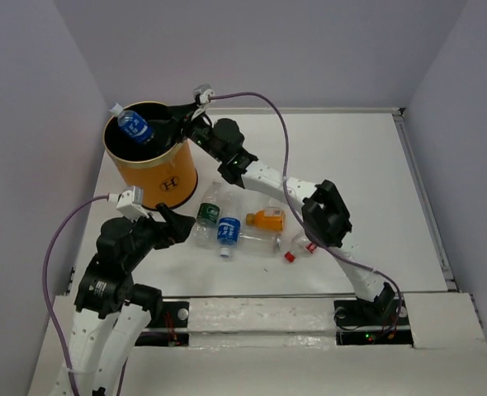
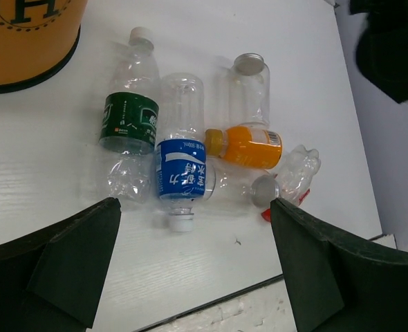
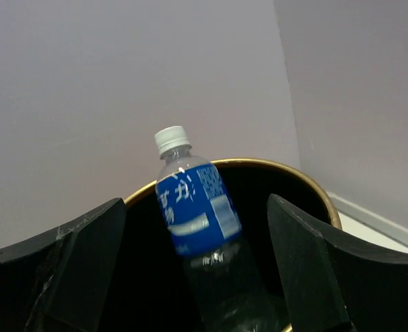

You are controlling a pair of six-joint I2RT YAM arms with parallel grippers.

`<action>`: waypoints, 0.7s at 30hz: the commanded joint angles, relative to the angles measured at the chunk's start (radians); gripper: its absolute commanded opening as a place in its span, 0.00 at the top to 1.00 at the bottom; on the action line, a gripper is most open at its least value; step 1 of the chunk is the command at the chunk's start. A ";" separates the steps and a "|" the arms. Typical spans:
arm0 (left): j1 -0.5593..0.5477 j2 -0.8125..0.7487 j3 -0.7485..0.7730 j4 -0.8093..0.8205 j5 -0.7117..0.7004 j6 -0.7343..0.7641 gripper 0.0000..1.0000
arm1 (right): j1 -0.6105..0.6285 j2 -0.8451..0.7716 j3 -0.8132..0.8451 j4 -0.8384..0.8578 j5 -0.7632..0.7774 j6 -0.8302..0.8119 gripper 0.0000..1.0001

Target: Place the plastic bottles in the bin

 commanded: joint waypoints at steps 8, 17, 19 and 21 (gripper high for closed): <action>-0.049 0.340 0.001 0.224 0.033 0.020 0.01 | -0.003 -0.815 -0.779 0.018 0.025 -0.097 0.20; -0.408 0.663 0.091 0.281 -0.448 -0.097 0.02 | -0.026 -1.322 -1.297 -0.284 0.137 -0.014 0.29; -0.442 0.720 0.120 0.280 -0.562 -0.106 0.02 | -0.026 -1.387 -1.368 -0.309 0.128 -0.008 0.30; -0.465 0.797 0.172 0.272 -0.647 -0.094 0.03 | -0.026 -1.468 -1.457 -0.351 0.119 0.009 0.30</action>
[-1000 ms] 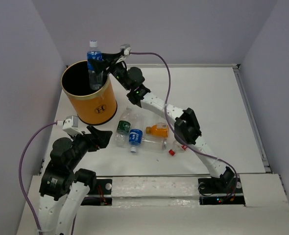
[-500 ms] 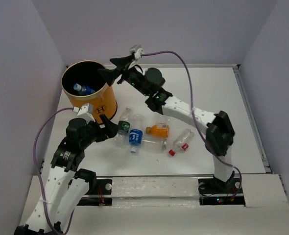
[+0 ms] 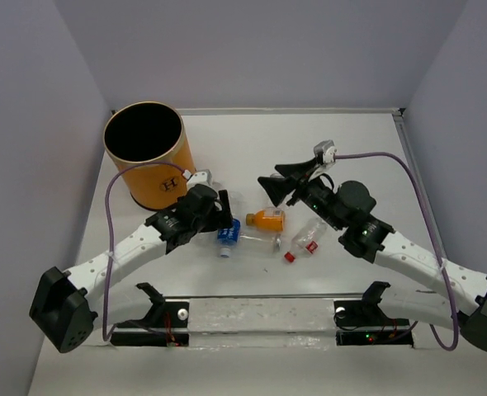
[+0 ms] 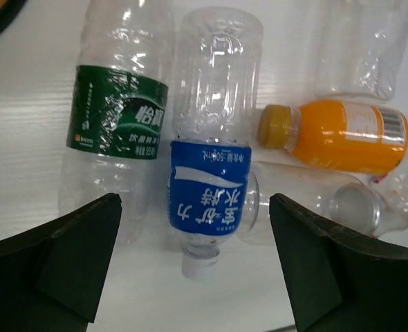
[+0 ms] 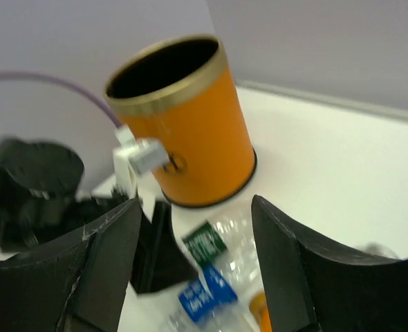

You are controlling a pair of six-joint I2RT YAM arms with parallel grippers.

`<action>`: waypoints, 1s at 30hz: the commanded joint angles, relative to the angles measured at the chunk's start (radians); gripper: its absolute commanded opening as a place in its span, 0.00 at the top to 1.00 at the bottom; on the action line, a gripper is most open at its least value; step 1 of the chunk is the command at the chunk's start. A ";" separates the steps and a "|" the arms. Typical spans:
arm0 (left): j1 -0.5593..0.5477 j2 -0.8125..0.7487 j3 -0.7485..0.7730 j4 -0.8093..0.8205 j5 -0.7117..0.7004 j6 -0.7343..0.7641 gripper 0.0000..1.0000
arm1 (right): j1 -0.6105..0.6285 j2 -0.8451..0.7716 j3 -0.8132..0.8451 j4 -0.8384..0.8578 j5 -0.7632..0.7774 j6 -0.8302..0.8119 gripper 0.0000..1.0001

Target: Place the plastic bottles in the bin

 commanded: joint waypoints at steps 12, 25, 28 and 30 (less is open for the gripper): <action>-0.033 0.315 0.204 -0.021 -0.450 0.036 0.10 | -0.003 -0.239 -0.289 -0.156 -0.025 0.062 0.31; 0.037 0.565 0.335 0.033 -0.390 0.159 0.14 | -0.003 -0.279 -0.331 -0.100 -0.140 0.082 0.31; 0.050 0.614 0.342 0.051 -0.379 0.171 0.14 | -0.003 -0.282 -0.334 -0.100 -0.138 0.076 0.30; 0.064 0.647 0.348 0.065 -0.360 0.172 0.14 | -0.003 -0.282 -0.335 -0.099 -0.141 0.074 0.30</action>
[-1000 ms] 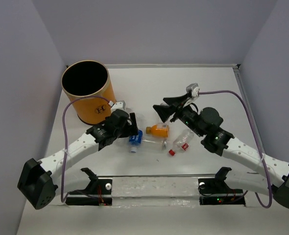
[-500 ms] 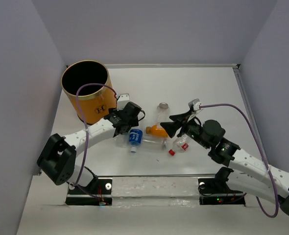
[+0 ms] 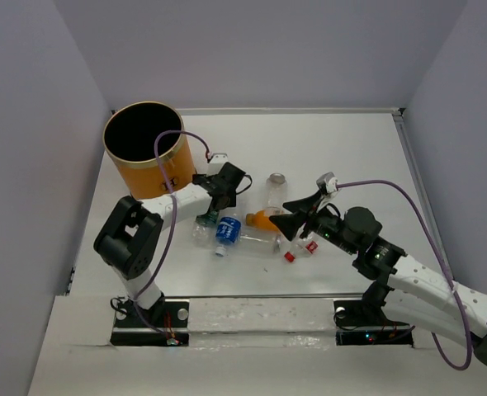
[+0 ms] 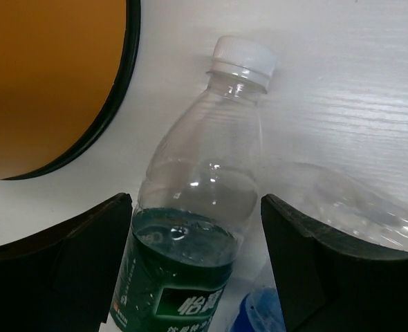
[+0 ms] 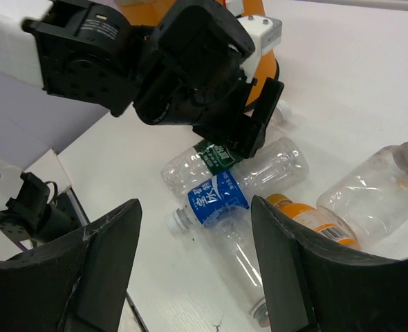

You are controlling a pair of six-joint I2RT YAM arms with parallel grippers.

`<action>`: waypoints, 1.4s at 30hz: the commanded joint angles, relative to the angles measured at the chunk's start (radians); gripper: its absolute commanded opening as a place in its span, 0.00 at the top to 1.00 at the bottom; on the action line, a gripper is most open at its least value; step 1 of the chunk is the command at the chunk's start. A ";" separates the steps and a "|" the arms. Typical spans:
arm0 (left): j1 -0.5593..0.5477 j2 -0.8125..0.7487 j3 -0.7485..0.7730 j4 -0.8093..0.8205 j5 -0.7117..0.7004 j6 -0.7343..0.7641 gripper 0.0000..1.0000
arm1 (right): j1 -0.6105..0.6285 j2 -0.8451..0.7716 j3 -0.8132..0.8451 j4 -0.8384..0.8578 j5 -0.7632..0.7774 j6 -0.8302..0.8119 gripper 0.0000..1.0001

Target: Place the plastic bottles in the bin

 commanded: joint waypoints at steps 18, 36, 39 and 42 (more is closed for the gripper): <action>0.037 -0.124 0.049 0.063 0.101 0.034 0.58 | -0.003 0.105 0.031 0.066 -0.026 0.040 0.25; 0.326 -0.536 0.325 0.188 0.067 0.198 0.52 | 0.015 0.582 0.326 -0.091 0.189 0.135 0.18; 0.391 -0.496 0.358 0.259 0.052 0.226 0.52 | 0.015 0.618 0.344 -0.086 0.239 0.131 0.17; 0.453 -0.461 0.365 0.363 0.035 0.258 0.52 | 0.015 0.684 0.389 -0.095 0.253 0.123 0.16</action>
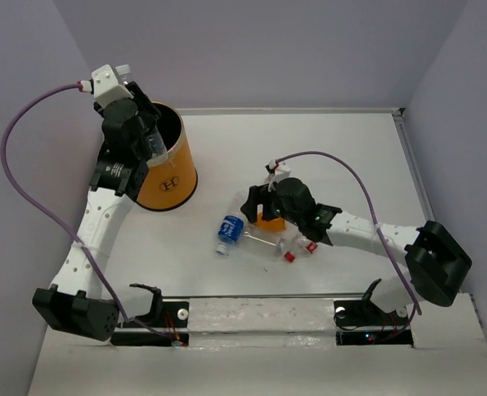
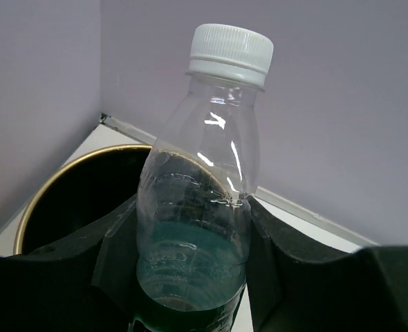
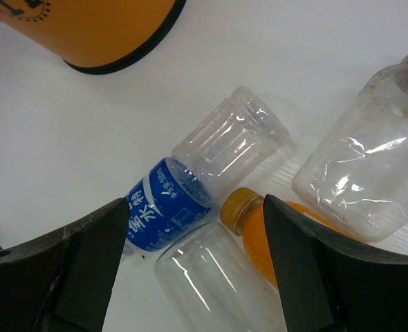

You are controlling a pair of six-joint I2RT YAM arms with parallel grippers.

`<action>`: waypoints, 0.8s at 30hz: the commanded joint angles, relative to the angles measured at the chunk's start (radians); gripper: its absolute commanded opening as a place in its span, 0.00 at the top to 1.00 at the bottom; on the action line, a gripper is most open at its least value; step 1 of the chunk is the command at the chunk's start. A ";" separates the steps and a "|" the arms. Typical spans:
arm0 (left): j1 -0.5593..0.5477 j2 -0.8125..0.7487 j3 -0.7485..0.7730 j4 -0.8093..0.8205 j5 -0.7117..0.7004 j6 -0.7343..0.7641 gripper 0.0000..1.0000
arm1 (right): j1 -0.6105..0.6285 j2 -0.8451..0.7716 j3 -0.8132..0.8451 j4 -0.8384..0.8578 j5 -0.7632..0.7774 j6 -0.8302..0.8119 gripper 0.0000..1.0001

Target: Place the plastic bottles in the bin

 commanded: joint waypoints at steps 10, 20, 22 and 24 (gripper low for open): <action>0.112 0.131 -0.075 0.505 -0.124 0.177 0.51 | 0.007 0.267 0.222 -0.048 0.107 0.072 0.15; 0.118 0.134 -0.286 0.692 -0.107 0.177 0.38 | 0.007 0.388 0.308 -0.106 0.149 0.087 0.13; 0.118 0.120 -0.331 0.712 -0.118 0.176 0.17 | 0.007 0.406 0.320 -0.111 0.150 0.092 0.12; 0.118 0.102 -0.354 0.710 -0.127 0.179 0.01 | 0.007 0.417 0.331 -0.114 0.153 0.090 0.12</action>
